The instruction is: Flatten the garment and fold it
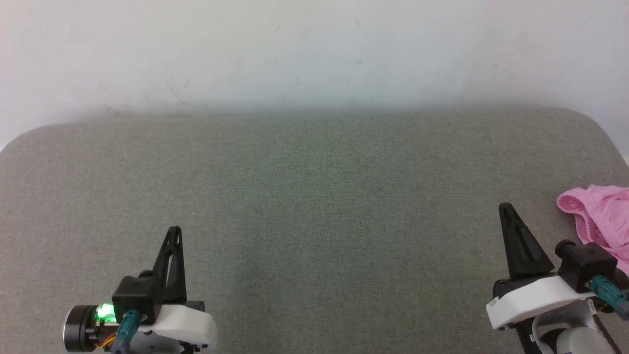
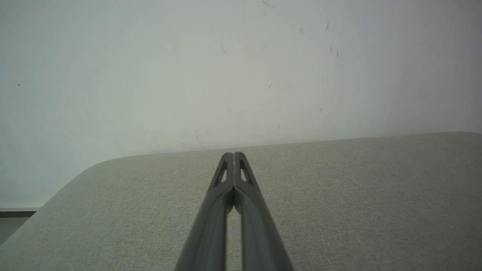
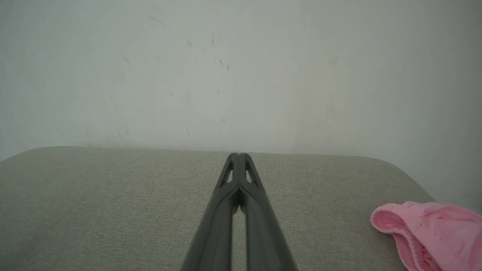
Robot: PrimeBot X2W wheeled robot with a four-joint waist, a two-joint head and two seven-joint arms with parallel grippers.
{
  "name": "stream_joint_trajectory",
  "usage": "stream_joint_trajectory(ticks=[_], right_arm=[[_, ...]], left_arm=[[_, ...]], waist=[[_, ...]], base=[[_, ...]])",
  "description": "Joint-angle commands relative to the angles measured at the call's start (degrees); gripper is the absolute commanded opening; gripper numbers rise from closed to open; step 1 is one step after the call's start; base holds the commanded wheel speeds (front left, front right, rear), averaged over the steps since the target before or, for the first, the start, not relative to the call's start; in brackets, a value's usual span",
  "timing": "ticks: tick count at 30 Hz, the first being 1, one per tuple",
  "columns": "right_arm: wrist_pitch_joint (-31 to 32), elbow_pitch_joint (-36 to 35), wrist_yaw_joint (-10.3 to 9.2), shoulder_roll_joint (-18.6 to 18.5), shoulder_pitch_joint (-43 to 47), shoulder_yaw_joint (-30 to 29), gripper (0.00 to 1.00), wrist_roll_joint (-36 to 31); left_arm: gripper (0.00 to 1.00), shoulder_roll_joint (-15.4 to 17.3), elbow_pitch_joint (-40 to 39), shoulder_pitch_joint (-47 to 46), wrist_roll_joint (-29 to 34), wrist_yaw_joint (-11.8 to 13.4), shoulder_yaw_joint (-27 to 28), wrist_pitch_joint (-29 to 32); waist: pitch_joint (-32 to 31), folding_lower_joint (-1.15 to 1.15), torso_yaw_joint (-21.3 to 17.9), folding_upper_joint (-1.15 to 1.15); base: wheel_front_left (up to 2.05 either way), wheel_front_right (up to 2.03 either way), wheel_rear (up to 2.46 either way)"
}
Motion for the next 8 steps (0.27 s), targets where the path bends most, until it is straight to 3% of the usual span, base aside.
stream_joint_trajectory(ticks=[1,8], right_arm=[[0.4,-0.4,-0.06,0.3,0.3,0.3,0.0,-0.6],[1.2,-0.6,-0.06,0.3,0.3,0.4,0.0,-1.3]], left_arm=[[0.0,-0.3,0.3,-0.8,0.4,-0.5,0.5,0.3],[0.0,-0.8,0.5,-1.0,0.7,-1.1,0.8,1.1]], waist=[[0.0,0.0,0.0,0.0],[0.0,0.0,-0.2,0.0]], base=[[0.0,0.0,0.0],[0.0,0.0,0.0]])
